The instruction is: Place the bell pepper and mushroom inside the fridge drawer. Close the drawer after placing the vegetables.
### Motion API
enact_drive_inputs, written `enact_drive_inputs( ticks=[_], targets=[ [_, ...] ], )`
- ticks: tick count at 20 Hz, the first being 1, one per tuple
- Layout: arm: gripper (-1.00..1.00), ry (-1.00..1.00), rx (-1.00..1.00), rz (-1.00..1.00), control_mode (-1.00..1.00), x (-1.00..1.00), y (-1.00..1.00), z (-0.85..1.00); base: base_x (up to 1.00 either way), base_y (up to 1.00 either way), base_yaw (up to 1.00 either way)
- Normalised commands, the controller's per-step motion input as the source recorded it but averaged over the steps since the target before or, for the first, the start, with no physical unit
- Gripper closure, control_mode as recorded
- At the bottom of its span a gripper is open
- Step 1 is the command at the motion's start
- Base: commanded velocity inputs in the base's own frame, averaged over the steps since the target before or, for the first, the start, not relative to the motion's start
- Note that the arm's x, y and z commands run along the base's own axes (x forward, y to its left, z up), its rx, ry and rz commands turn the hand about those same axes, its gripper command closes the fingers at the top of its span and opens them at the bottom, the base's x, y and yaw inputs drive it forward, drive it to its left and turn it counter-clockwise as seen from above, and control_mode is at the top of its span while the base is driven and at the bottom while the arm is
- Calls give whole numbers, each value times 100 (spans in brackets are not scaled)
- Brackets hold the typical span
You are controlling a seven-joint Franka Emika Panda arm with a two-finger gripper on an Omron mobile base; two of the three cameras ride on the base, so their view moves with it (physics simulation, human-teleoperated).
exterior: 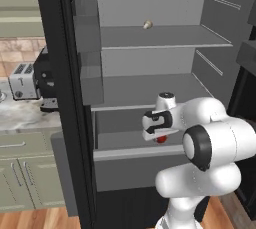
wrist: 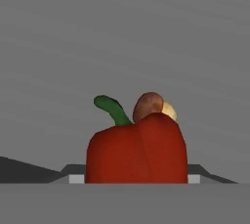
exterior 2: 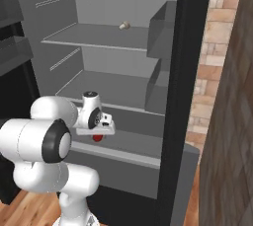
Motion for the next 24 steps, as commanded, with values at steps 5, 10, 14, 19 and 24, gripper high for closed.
enact_drive_inputs(
  ticks=[5, 10, 14, 19, 24],
  targets=[
    [100, -2, 4, 11, -100, 0, 0, -8, 0, 0, 0],
    [100, -2, 2, 7, -100, 0, 0, -11, 0, 0, 0],
    [100, 0, 3, 6, -100, 0, 0, -9, 0, 0, 0],
    [100, 0, 3, 6, -100, 0, 0, -8, 0, 0, 0],
    [100, 0, 4, 6, -100, 0, 0, -10, 0, 0, 0]
  ],
)
